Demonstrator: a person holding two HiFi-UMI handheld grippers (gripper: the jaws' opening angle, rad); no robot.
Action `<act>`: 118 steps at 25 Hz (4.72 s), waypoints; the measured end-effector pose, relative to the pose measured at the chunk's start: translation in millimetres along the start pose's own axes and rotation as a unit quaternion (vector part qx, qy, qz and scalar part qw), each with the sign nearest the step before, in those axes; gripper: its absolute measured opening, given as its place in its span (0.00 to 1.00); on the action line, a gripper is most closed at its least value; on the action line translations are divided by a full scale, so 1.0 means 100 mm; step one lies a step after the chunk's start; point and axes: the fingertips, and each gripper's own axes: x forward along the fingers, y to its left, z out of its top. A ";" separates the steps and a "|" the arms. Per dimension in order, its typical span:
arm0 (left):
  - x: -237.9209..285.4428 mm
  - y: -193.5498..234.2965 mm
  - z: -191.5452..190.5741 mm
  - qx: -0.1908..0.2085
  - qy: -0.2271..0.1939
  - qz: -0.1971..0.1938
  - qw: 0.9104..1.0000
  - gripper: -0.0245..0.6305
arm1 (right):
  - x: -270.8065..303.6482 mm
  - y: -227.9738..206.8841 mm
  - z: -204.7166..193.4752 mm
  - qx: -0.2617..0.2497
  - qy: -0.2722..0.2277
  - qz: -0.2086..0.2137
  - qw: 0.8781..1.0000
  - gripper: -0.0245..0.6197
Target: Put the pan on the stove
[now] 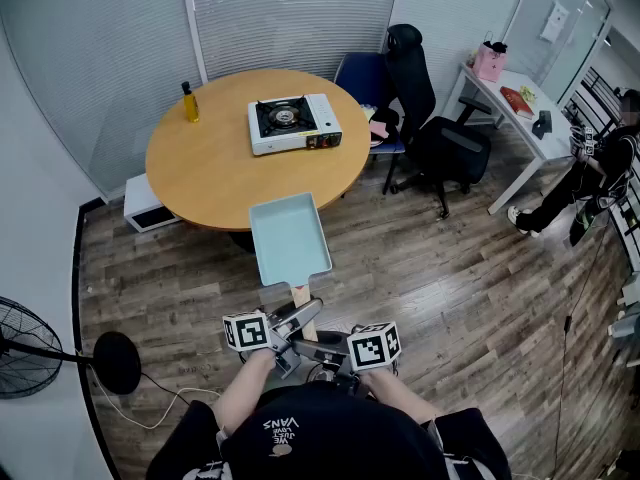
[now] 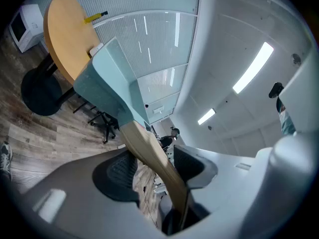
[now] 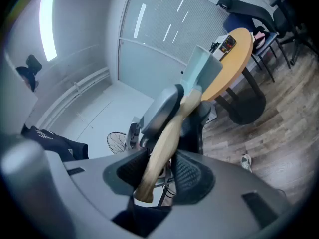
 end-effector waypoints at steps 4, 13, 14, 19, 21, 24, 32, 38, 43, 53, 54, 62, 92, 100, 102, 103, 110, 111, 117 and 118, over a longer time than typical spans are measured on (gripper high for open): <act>0.01 0.02 0.03 0.000 0.003 -0.002 1.000 0.37 | 0.02 -0.02 0.03 -0.002 -0.002 -0.002 1.000 0.27; 0.04 0.18 0.29 -0.007 0.012 -0.005 1.000 0.37 | 0.22 -0.12 0.26 -0.009 -0.006 -0.008 1.000 0.28; 0.05 0.21 0.34 -0.007 0.014 -0.006 1.000 0.37 | 0.26 -0.13 0.32 -0.010 -0.007 -0.009 1.000 0.28; 0.10 0.38 0.74 -0.003 0.025 -0.007 1.000 0.37 | 0.51 -0.25 0.68 -0.014 -0.015 -0.012 1.000 0.28; 0.12 0.44 0.93 -0.002 0.028 -0.006 1.000 0.37 | 0.62 -0.28 0.84 -0.015 -0.016 -0.011 1.000 0.28; 0.15 0.54 1.25 0.002 0.031 -0.007 0.999 0.37 | 0.80 -0.35 1.12 -0.019 -0.019 -0.010 1.000 0.28; 0.20 0.85 2.12 0.021 0.040 -0.010 0.999 0.37 | 1.34 -0.57 1.85 -0.029 -0.029 -0.004 0.999 0.28; 0.24 1.04 2.64 0.021 0.051 -0.017 0.998 0.37 | 1.68 -0.70 2.30 -0.027 -0.042 -0.010 0.999 0.28; 0.27 1.21 2.93 0.013 0.069 -0.022 0.997 0.37 | 1.89 -0.80 2.59 -0.022 -0.061 -0.022 0.998 0.28; 0.49 1.45 3.16 0.006 0.089 -0.027 0.996 0.37 | 1.96 -1.06 2.90 -0.006 -0.084 -0.032 0.996 0.28; 0.54 1.48 3.18 0.007 0.090 -0.026 0.996 0.37 | 1.96 -1.10 2.94 -0.005 -0.085 -0.031 0.996 0.28; 0.98 1.71 3.45 0.002 0.067 -0.011 0.998 0.38 | 1.80 -1.42 3.37 -0.008 -0.055 -0.023 0.998 0.28; 2.33 2.61 4.46 -0.021 0.008 0.056 0.998 0.38 | 1.49 -2.59 4.81 0.018 0.015 0.033 0.999 0.29; 2.37 2.77 4.47 -0.024 0.004 0.072 0.997 0.38 | 1.51 -2.73 4.83 0.024 0.024 0.043 0.998 0.29; 2.37 2.79 4.46 -0.023 0.002 0.073 0.997 0.38 | 1.50 -2.75 4.81 0.026 0.027 0.045 0.998 0.29; 2.37 2.79 4.46 -0.022 0.002 0.073 0.997 0.38 | 1.50 -2.75 4.81 0.026 0.028 0.046 0.998 0.28; 2.37 2.82 4.47 -0.026 0.008 0.065 0.997 0.38 | 1.53 -2.78 4.82 0.034 0.022 0.047 0.998 0.28; 2.37 2.81 4.47 -0.028 0.009 0.064 0.998 0.38 | 1.54 -2.77 4.82 0.036 0.020 0.047 0.998 0.28; 2.37 2.82 4.49 -0.035 0.015 0.059 0.998 0.39 | 1.56 -2.75 4.86 0.025 0.016 0.038 0.999 0.29; 2.37 2.81 4.49 -0.034 0.017 0.059 0.998 0.40 | 1.56 -2.75 4.86 0.016 0.017 0.034 0.999 0.29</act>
